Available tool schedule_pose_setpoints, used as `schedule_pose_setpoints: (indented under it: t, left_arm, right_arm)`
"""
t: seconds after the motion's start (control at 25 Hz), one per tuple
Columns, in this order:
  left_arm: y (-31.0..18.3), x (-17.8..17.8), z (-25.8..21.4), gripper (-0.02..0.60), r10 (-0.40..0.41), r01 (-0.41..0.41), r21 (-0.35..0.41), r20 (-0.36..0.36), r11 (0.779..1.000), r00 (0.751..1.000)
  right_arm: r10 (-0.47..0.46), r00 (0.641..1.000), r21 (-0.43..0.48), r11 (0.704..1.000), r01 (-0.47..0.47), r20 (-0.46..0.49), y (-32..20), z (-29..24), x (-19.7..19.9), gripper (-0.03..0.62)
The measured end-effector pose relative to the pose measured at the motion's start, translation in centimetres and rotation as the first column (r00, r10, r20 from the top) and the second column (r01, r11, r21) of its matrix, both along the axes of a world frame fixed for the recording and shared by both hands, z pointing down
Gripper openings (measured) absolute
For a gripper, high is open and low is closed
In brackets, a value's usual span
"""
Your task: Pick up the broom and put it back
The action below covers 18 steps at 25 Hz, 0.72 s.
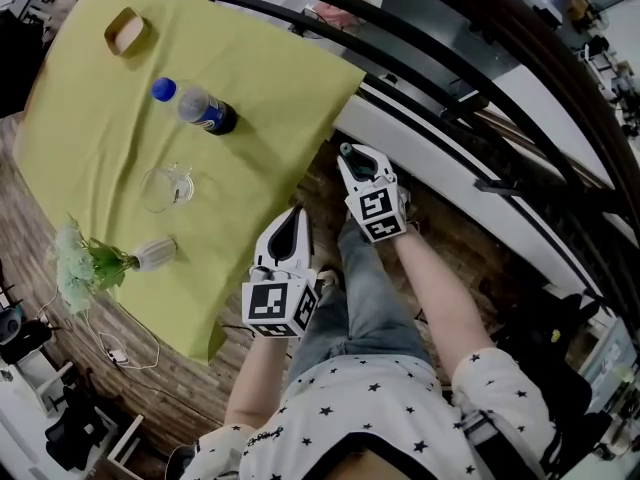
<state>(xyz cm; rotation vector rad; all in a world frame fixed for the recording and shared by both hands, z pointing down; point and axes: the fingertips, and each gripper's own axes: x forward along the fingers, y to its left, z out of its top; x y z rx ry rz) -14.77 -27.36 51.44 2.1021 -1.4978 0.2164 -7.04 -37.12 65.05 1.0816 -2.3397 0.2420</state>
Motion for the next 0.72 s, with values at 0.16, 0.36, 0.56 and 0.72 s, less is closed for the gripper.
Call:
schedule_pose_setpoints:
  t: [0.16,0.36,0.56,0.72]
  left_arm:
    - [1.2,-0.1,-0.9,0.012,0.01,-0.01,0.016,-0.002,1.0,1.0]
    - [3.1,-0.3,-2.4,0.012,0.02,-0.02,0.033,-0.002,0.999,1.0]
    - [5.6,-0.6,-4.3,0.012,0.031,-0.03,0.059,-0.005,0.998,1.0]
    - [8.1,-0.9,-5.8,0.012,0.045,-0.044,0.083,-0.009,0.996,0.999]
  right_arm:
    - [0.037,0.999,-0.002,0.999,-0.037,0.017,1.4,-0.9,0.5,0.081]
    - [0.091,0.994,-0.01,0.996,-0.091,0.055,3.4,-2.7,0.9,0.081]
    - [0.132,0.987,0.008,0.991,-0.134,0.09,6.1,-5.6,1.1,0.081]
    - [0.152,0.983,0.032,0.987,-0.155,0.101,8.9,-7.7,1.0,0.081]
